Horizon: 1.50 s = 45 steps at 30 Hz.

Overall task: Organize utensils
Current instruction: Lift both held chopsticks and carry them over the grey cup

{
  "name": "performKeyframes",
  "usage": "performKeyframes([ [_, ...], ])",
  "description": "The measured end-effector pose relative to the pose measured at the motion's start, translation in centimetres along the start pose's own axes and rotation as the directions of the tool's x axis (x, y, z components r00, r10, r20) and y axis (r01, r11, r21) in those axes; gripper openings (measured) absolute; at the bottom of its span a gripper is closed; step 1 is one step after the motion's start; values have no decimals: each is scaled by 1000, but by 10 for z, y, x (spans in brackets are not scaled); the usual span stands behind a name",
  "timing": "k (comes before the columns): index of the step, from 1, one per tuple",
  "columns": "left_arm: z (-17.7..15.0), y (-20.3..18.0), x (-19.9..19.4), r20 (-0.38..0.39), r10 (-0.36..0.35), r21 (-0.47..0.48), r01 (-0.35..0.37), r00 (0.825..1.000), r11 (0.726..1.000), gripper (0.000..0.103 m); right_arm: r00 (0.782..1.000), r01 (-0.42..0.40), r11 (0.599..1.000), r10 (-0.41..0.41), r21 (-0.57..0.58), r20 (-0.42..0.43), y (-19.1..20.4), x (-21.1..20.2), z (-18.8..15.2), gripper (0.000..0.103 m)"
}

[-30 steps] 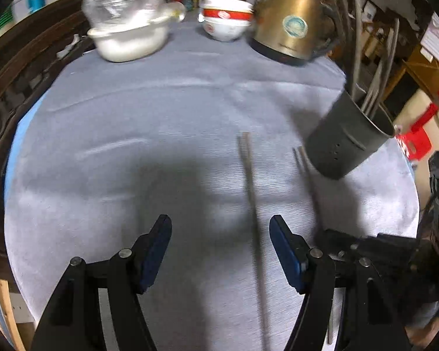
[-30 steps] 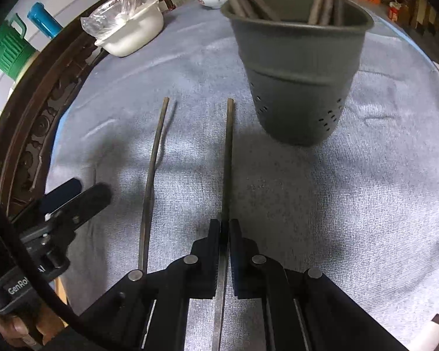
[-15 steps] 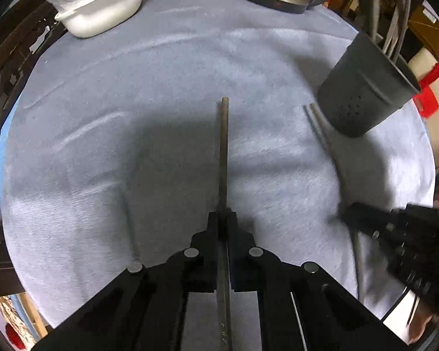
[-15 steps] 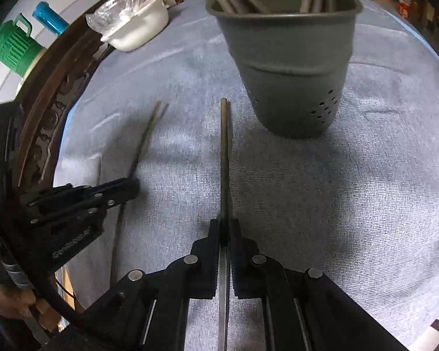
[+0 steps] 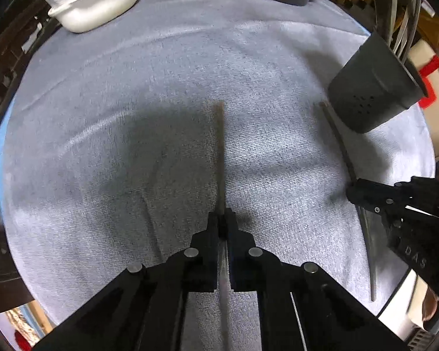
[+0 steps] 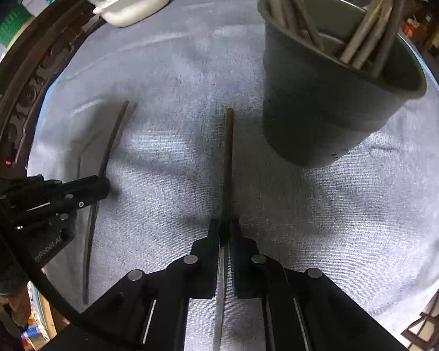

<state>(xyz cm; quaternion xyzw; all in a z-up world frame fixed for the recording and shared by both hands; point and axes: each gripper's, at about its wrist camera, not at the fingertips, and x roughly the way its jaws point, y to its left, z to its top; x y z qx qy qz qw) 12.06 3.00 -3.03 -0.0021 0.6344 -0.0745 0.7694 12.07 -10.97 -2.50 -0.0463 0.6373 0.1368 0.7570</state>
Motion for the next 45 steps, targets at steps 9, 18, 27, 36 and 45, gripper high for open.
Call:
performKeyframes([
  [9,-22,40,-33,155,-95,-131,115,983,985,5,979,-93,994,81,57,185,-12,-44,-32,6],
  [18,-26,57,-87,451,-64,-200,171,890,965,5,871,-178,972,82,155,485,-41,-101,-73,6],
  [27,-35,33,-90,664,47,-198,115,747,973,5,657,-60,972,-134,229,742,-56,-150,-95,6],
  [36,-40,29,-95,725,98,-187,57,682,981,5,571,45,965,-238,260,785,-56,-137,-88,6],
  [45,-61,21,-94,748,120,-164,6,653,986,5,562,109,966,-255,235,787,-47,-129,-113,6],
])
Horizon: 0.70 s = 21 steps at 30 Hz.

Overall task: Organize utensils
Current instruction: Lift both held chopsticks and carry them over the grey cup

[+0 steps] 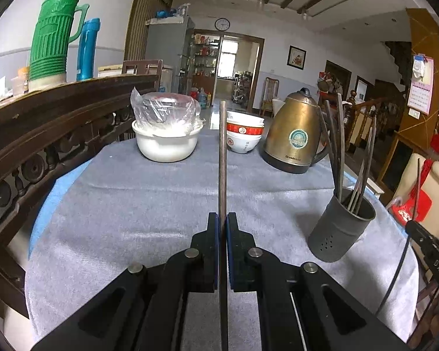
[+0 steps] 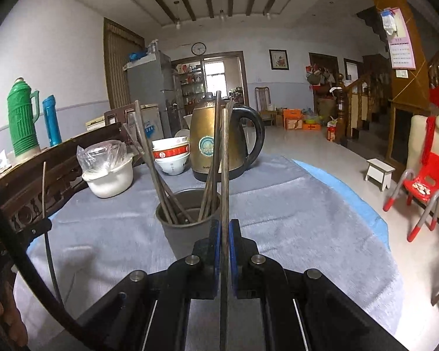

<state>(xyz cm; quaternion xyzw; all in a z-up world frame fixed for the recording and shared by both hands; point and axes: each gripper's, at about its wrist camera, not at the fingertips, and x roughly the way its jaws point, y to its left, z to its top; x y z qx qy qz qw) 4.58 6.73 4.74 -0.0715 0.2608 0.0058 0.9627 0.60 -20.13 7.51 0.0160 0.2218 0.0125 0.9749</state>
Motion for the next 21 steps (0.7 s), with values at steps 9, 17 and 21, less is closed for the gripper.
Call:
performKeyframes([
  [9,-15,7,-8,-13,-1,-5,1,1000,1000,5,1000,-2,1000,2,6,11,-4,-19,-6,6],
  [17,-21,10,-23,-7,-13,-1,13,1000,1000,5,1000,-5,1000,5,-8,21,-3,-35,-8,6],
  [21,-27,14,-28,-10,-14,-6,14,1000,1000,5,1000,-7,1000,7,-17,25,-3,-45,-9,6],
])
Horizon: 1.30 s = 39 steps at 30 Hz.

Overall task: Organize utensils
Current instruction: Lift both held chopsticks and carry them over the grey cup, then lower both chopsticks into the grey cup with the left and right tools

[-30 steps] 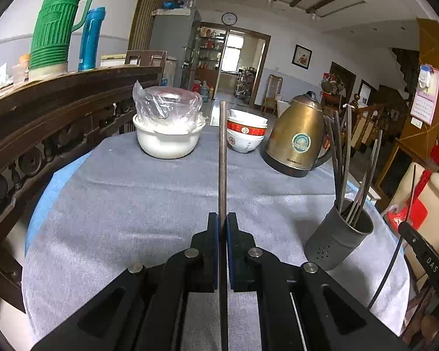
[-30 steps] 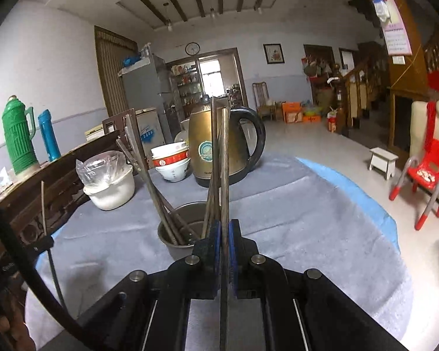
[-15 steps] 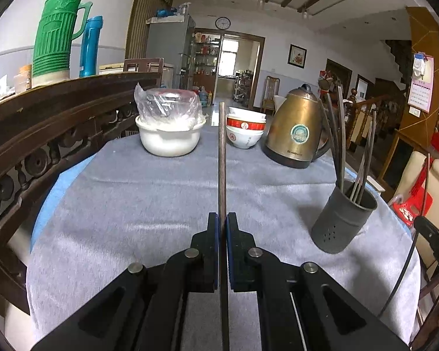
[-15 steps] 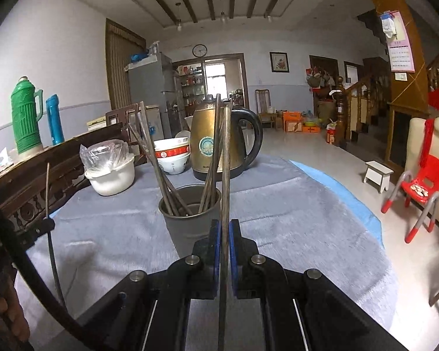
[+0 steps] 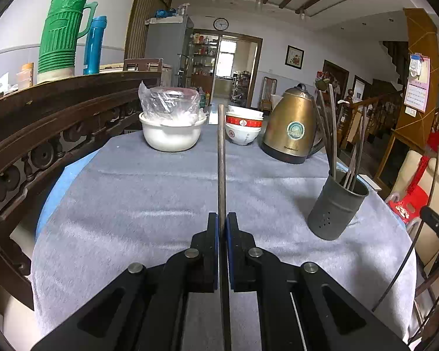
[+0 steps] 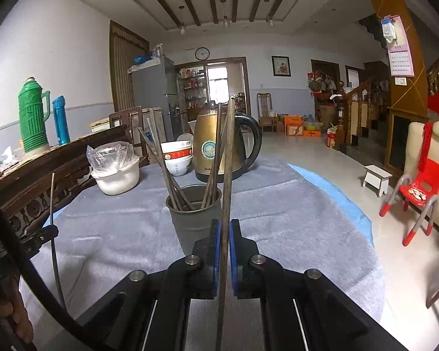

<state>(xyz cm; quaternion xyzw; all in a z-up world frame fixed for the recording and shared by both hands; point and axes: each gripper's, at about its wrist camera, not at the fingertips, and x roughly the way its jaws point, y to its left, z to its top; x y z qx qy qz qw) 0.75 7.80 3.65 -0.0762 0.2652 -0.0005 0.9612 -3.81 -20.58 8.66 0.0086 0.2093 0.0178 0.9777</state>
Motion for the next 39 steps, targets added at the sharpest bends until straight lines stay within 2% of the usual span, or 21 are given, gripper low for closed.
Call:
performKeyframes([
  [5,0,5,2,-11,3,-28,-3,1000,1000,5,1000,-3,1000,3,0,5,-1,-7,-1,6],
  [10,26,-2,7,64,14,-34,-12,998,999,5,1000,-9,1000,9,-1,3,1,-6,0,6],
  [15,43,-9,28,131,59,-48,-53,990,997,5,1000,-9,1000,9,4,8,0,-2,3,6],
  [18,40,-9,36,176,103,-54,-95,979,994,5,1000,-6,1000,6,5,9,-1,0,4,6],
  [27,17,5,41,178,146,-76,-135,973,988,5,1000,-6,1000,6,10,5,-1,1,3,6],
  [31,8,8,36,165,142,-69,-132,976,989,5,1000,-9,1000,9,9,4,0,2,3,6],
  [34,4,10,36,126,122,-70,-114,984,991,5,1000,-13,1000,13,11,4,0,3,2,6],
  [37,10,7,42,21,68,-44,-67,997,997,5,1000,-24,1000,24,14,-4,-1,3,4,6],
  [39,18,4,51,-108,-21,-33,17,994,999,5,999,-33,999,34,23,-17,-3,5,7,6],
])
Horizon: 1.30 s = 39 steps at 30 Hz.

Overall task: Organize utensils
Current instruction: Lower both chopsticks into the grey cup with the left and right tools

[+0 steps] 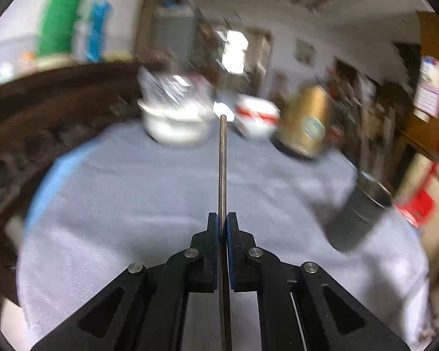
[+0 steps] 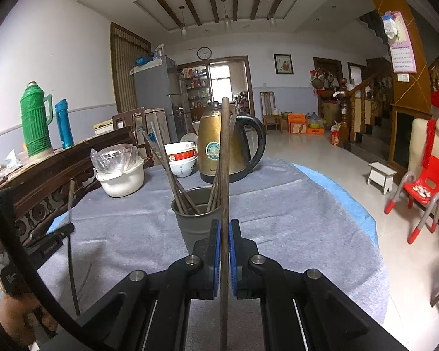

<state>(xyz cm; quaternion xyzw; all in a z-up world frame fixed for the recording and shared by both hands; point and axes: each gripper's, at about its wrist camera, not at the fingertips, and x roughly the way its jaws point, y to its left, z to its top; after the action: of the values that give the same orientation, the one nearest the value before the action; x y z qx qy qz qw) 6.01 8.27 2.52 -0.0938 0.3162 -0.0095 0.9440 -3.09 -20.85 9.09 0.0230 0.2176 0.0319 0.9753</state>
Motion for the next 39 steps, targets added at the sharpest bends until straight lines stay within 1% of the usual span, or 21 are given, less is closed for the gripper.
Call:
performKeyframes([
  [1,3,-1,2,-40,-1,1,2,999,1000,5,1000,-9,1000,10,4,-12,-1,2,2,6],
  [2,8,-2,10,-130,-22,8,23,991,1000,5,999,-23,1000,23,1,-39,-2,5,4,6],
  [3,11,-1,16,-198,-54,-6,54,979,999,5,997,-41,999,41,7,-68,-2,9,6,6],
  [5,17,3,29,-329,-64,-35,56,942,998,5,989,-70,997,73,27,-131,-5,18,10,6],
  [6,18,4,40,-410,-77,-40,66,909,997,5,983,-79,997,82,26,-162,-5,24,10,6],
  [7,18,6,46,-449,-80,-52,63,890,997,5,979,-88,995,93,38,-179,-7,27,11,6],
  [10,11,3,73,-604,-50,-30,40,796,999,5,951,-115,989,136,89,-277,-16,46,13,6],
  [12,8,1,84,-652,7,12,1,758,1000,5,935,-117,987,146,106,-323,-20,55,12,6],
  [13,6,0,92,-684,12,21,3,730,1000,5,929,-117,987,149,115,-338,-22,59,10,6],
  [18,9,-9,106,-761,49,75,13,647,997,5,902,-107,982,161,154,-401,-32,71,4,6],
  [21,11,-17,115,-798,74,112,26,598,993,5,872,-110,980,174,163,-457,-34,83,1,6],
  [24,16,-21,127,-822,87,125,29,563,992,5,826,-119,978,193,171,-530,-36,98,-5,6],
  [26,19,-21,132,-831,70,105,31,552,994,5,795,-120,976,203,181,-572,-38,107,-9,6],
  [28,19,-19,131,-828,49,86,40,558,996,5,770,-115,974,212,197,-601,-42,116,-14,6],
  [30,18,-5,127,-816,17,52,44,578,998,5,767,-111,971,219,212,-602,-46,117,-14,6],
  [33,24,4,110,-766,-70,-36,66,639,997,5,791,-108,965,228,238,-568,-53,111,-6,6],
  [34,30,4,102,-731,-91,-59,71,676,996,5,804,-107,964,228,243,-550,-54,107,-2,6],
  [36,47,5,80,-610,-155,-120,102,777,987,5,833,-108,960,229,258,-504,-57,100,8,6],
  [37,52,4,72,-571,-151,-123,97,807,988,5,851,-106,959,224,262,-476,-57,95,14,6],
  [38,61,4,60,-502,-168,-143,110,849,984,5,875,-100,958,213,268,-435,-59,88,21,6],
  [39,68,4,49,-437,-202,-170,140,876,975,5,890,-98,957,208,274,-406,-60,83,25,6],
])
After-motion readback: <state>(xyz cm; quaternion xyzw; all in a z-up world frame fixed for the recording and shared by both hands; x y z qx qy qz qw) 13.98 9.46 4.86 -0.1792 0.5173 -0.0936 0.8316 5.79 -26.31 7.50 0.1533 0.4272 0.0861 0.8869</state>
